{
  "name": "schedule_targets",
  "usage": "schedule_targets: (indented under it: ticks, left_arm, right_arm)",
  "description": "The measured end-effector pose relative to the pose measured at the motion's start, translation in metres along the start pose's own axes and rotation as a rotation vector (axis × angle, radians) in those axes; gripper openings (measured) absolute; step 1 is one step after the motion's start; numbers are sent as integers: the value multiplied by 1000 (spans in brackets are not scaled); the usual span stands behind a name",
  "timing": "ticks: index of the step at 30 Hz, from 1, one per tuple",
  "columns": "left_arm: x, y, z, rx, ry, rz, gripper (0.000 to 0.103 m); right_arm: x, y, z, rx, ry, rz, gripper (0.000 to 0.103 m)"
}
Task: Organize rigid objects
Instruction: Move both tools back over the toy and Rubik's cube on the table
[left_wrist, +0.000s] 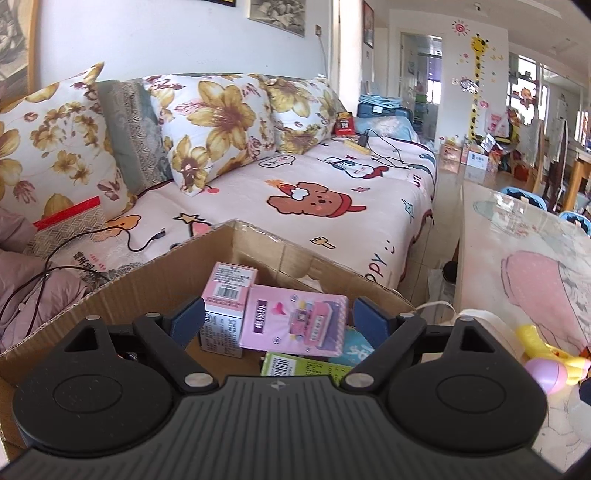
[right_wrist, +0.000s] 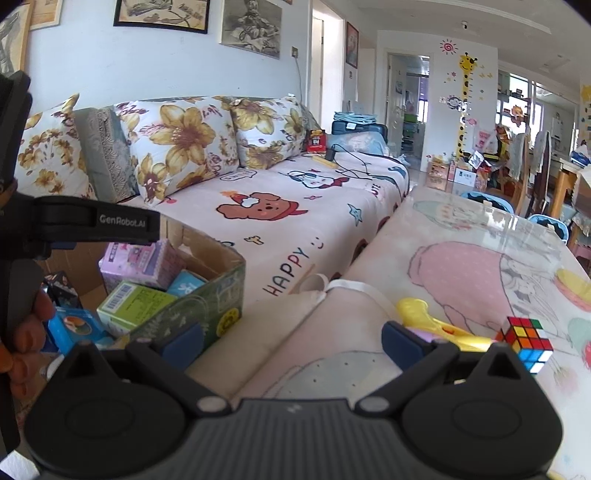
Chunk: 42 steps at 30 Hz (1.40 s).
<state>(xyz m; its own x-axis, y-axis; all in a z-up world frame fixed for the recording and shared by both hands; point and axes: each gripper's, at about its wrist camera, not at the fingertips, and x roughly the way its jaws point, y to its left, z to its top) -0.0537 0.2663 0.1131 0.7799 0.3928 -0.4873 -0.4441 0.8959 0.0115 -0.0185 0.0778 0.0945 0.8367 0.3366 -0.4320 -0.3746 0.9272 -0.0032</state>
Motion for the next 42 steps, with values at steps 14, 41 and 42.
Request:
schedule_targets:
  ticks: [14, 41, 42]
  left_arm:
    - [-1, -16, -9, 88, 8, -45, 103]
    - [9, -41, -18, 244, 2, -109, 103]
    - [10, -42, -18, 252, 1, -112, 103]
  right_arm:
    - [-16, -27, -20, 34, -12, -54, 102]
    - [-43, -99, -46, 195, -28, -142, 102]
    - [-43, -103, -48, 206, -28, -145, 102]
